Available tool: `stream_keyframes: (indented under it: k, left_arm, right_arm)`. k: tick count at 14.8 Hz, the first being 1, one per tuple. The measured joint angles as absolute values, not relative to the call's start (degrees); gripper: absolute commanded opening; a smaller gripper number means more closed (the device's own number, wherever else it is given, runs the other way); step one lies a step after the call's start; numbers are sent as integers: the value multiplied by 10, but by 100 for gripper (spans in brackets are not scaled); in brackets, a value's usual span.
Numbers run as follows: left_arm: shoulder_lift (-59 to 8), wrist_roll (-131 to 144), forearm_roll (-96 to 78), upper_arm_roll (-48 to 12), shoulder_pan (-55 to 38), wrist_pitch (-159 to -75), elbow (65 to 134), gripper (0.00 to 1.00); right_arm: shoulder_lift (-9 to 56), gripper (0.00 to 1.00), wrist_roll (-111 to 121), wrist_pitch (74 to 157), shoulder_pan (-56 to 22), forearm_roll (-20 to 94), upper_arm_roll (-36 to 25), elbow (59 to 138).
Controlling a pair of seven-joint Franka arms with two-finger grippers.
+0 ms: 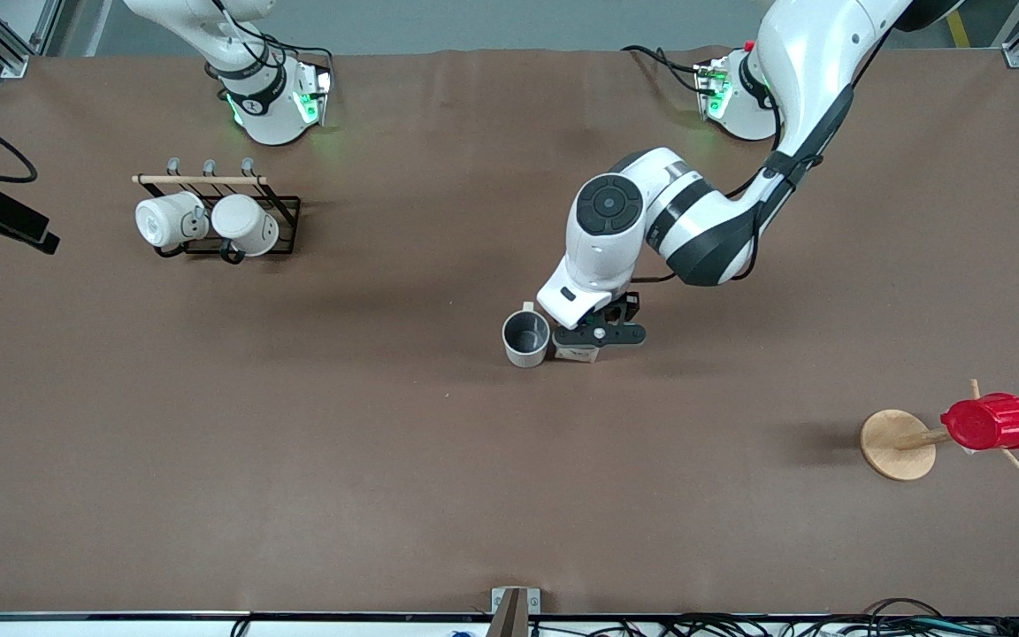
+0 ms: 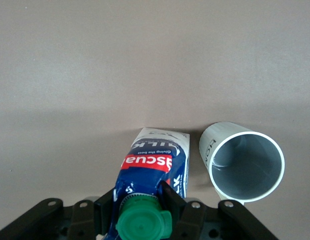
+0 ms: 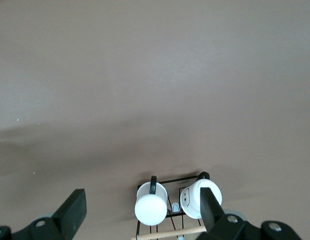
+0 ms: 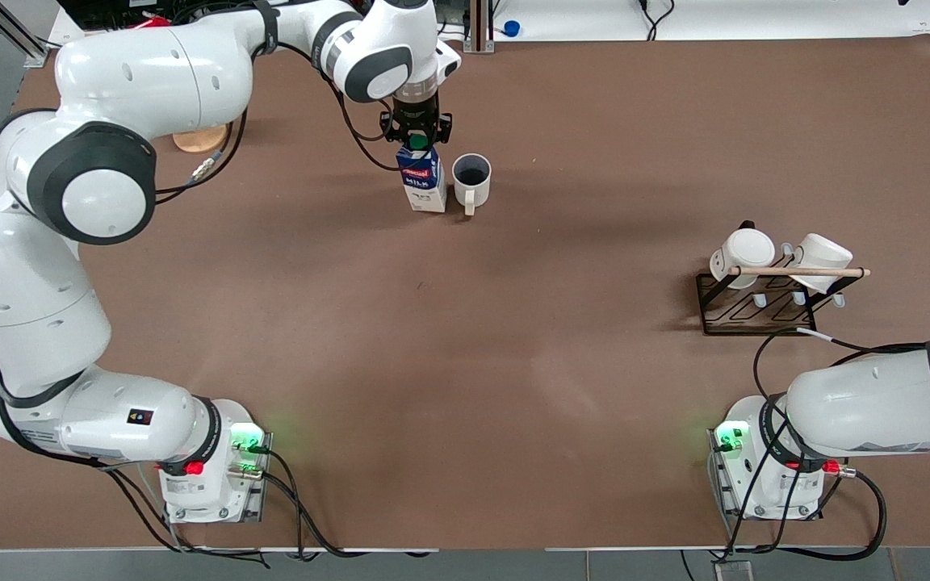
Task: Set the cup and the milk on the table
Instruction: 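Lower the carton beside the mug with the left gripper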
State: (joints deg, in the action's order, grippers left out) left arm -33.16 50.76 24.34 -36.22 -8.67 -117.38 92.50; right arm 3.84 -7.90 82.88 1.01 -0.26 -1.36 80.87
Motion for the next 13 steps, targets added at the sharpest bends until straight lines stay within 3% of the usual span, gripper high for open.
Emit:
stream_keyframes:
  k: [1, 3, 4, 5, 13]
  left_arm:
    - [-332, 508, 243, -362, -87, -1174, 925, 17]
    - [-332, 508, 243, -362, -86, -1174, 925, 42]
    - [-332, 509, 243, -362, -85, -1174, 925, 67]
    - [-332, 509, 243, -362, -85, -1174, 925, 100]
    - [-322, 544, 243, -364, -82, -1174, 909, 100]
  right_arm:
    - [38, 100, -79, 827, 10, -3, -14, 809]
    - [38, 100, -79, 827, 10, -3, -13, 809]
    - [38, 100, -79, 826, 10, -3, -13, 809]
    - [38, 100, -79, 826, 10, -3, -13, 810]
    - [38, 100, -45, 827, 12, -3, -14, 823]
